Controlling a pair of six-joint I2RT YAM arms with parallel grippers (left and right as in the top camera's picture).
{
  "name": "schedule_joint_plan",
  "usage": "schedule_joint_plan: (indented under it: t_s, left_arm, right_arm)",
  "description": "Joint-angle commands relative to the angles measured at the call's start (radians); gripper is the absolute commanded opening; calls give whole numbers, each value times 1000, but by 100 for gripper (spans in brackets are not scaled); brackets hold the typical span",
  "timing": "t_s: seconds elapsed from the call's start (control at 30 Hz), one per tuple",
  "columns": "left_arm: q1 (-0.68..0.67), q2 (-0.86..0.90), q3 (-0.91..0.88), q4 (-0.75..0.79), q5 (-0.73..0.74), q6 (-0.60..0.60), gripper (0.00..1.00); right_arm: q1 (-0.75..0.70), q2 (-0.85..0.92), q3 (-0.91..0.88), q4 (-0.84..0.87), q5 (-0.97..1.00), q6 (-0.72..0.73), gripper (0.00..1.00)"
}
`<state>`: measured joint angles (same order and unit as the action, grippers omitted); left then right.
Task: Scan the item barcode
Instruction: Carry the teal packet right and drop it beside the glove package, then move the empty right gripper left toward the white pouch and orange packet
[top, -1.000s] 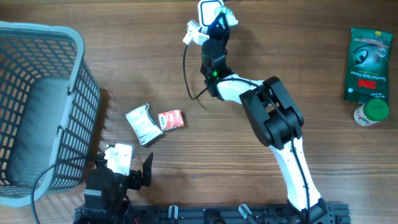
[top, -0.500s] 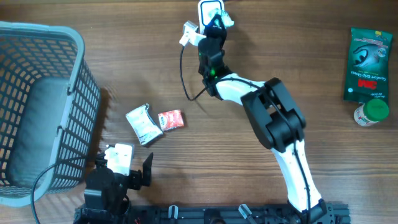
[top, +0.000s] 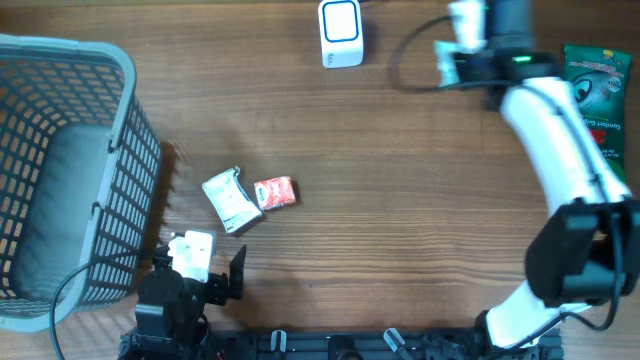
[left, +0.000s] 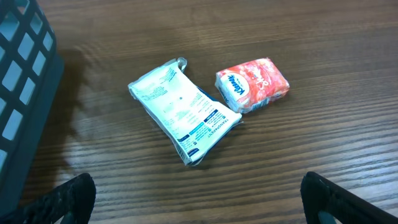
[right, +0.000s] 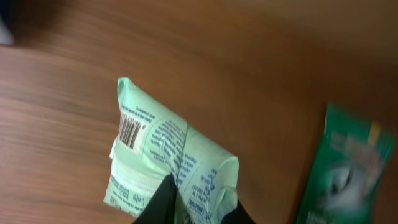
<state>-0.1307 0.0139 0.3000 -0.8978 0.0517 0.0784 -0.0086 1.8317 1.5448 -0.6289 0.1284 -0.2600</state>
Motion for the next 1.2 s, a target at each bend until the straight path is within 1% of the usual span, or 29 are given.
schedule_joint_plan:
  t_s: [0.0, 0.03, 0.13, 0.17, 0.2, 0.23, 0.27, 0.3, 0.37, 0.43, 0.47, 0.53, 0.57, 0.6, 0.63, 0.73, 0.83, 0.93, 0.97, 1.03, 1.07, 1.1, 1.13, 1.17]
  left_arm:
    - [4, -5, -2, 2, 11, 19, 100]
    - [4, -5, -2, 2, 11, 19, 100]
    - [4, -5, -2, 2, 11, 19, 100]
    - [4, -5, -2, 2, 11, 19, 100]
    - [4, -5, -2, 2, 11, 19, 100]
    - [4, -5, -2, 2, 11, 19, 100]
    - [4, -5, -2, 2, 11, 19, 100]
    - [4, -5, -2, 2, 11, 19, 100]
    - [4, -5, -2, 2, 11, 19, 100]
    - [4, -5, -2, 2, 11, 19, 100]
    - [4, -5, -2, 2, 11, 19, 100]
    - [4, -5, -2, 2, 11, 19, 100]
    - [4, -5, -2, 2, 11, 19, 100]
    - [4, -5, -2, 2, 11, 19, 100]
    - [4, -5, -2, 2, 11, 19, 100]
    - [4, -5, -2, 2, 11, 19, 100]
    - [4, -5, -2, 2, 11, 19, 100]
    - [4, -5, -2, 2, 11, 19, 100]
    - [4, -5, -2, 2, 11, 19, 100]
    - [4, -5, -2, 2, 11, 19, 100]
    - [4, -5, -2, 2, 11, 19, 100]
    - [4, -5, -2, 2, 11, 19, 100]
    - [4, -5, -2, 2, 11, 19, 100]
    - [4, -5, -2, 2, 11, 19, 100]
  right_arm:
    - [-190, 64, -31, -41, -138, 244, 4]
    - [-246, 89, -48, -45, -150, 267, 4]
    - [-341, 153, -68, -53, -206, 282, 6]
    - [-356, 171, -68, -53, -206, 308, 31]
    - [-362, 174, -68, -51, -205, 315, 93]
    - [-362, 169, -62, -46, -206, 330, 100]
    - [-360, 159, -47, -55, -209, 377, 100]
    - [-352, 137, -13, -79, -261, 430, 100]
    - [-319, 68, 39, -149, -475, 480, 100]
    - [-266, 9, 41, -228, -667, 547, 100]
    - [-237, 0, 39, -260, -732, 561, 100]
    - [-138, 0, 24, -318, -855, 507, 100]
    - [-67, 3, 6, -330, -871, 439, 100]
    - [6, 8, -10, -336, -856, 387, 100]
    - [108, 18, -27, -341, -788, 403, 100]
    - [262, 26, -58, -324, -640, 579, 100]
    - [430, 27, -88, -275, -634, 603, 100]
    - [530, 27, -98, -255, -618, 605, 100]
    - [555, 28, -107, -254, -543, 642, 100]
    - [556, 28, -130, -263, -355, 755, 100]
    - [538, 28, -145, -262, -272, 794, 87]
    - [514, 28, -156, -263, -204, 821, 53]
    - [485, 28, -164, -262, -154, 840, 35]
    - [454, 28, -166, -262, -119, 846, 20]
